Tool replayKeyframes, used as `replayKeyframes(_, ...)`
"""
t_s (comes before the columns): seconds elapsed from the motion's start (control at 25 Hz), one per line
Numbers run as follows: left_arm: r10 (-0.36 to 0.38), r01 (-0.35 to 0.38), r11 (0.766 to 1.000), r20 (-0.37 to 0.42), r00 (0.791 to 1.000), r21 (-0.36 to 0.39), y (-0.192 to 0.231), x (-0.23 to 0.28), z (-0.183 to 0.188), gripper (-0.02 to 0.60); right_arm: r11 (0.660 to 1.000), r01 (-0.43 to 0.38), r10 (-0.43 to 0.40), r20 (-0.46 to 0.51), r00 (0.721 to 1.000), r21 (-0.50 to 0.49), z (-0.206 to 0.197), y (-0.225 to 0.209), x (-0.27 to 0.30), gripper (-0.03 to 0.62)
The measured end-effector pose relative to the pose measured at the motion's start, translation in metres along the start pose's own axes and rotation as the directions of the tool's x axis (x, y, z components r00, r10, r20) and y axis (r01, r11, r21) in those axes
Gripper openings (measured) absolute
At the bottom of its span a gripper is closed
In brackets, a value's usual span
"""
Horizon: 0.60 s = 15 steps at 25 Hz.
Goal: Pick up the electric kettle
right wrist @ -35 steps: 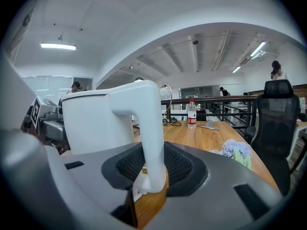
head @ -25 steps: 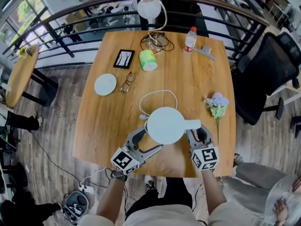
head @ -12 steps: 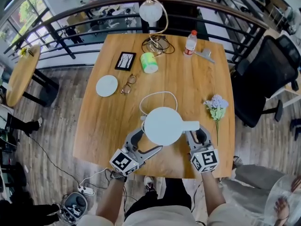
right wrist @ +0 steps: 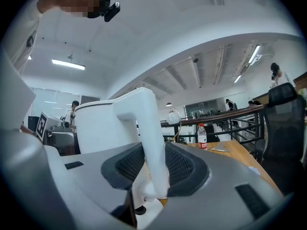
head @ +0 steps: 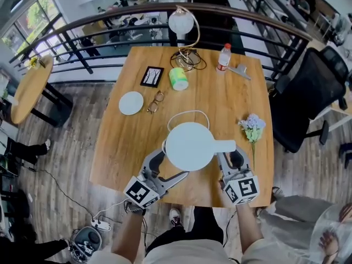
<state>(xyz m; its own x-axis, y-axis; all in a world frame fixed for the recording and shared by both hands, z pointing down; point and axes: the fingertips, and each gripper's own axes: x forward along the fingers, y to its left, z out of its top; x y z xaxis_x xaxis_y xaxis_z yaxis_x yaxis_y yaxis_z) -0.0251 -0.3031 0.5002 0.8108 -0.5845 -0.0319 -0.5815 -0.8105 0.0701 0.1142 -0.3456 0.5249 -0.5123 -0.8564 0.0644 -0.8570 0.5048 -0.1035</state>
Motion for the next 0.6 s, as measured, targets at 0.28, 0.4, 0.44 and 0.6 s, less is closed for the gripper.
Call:
replayKeyframes(0.28,0.005,-0.006,0.999,0.043,0.999,0.033,-0.018,-0.028,0.039,0.390,1.000,-0.016,0.016,0.011,1.000,-0.007,0.033,0.031,-0.019,0.126)
replayKeyframes(0.4,0.005,-0.008,0.999,0.053,0.999,0.046,-0.027,-0.042,0.050,0.390,1.000,-0.016,0.016,0.001,1.000,0.011,0.039,0.045,-0.030,0.126)
replayKeyframes(0.44,0.004,-0.007,0.999,0.056,0.998,0.049,-0.031,-0.046,0.053,0.390,1.000,-0.016,0.016,0.001,1.000,0.017,0.040,0.049,-0.034,0.126)
replayKeyframes(0.6,0.000,-0.004,0.998,0.066,0.998,0.060,-0.046,-0.063,0.065,0.390,0.999,-0.018,0.018,-0.007,1.000,0.036,0.046,0.067,-0.051,0.126)
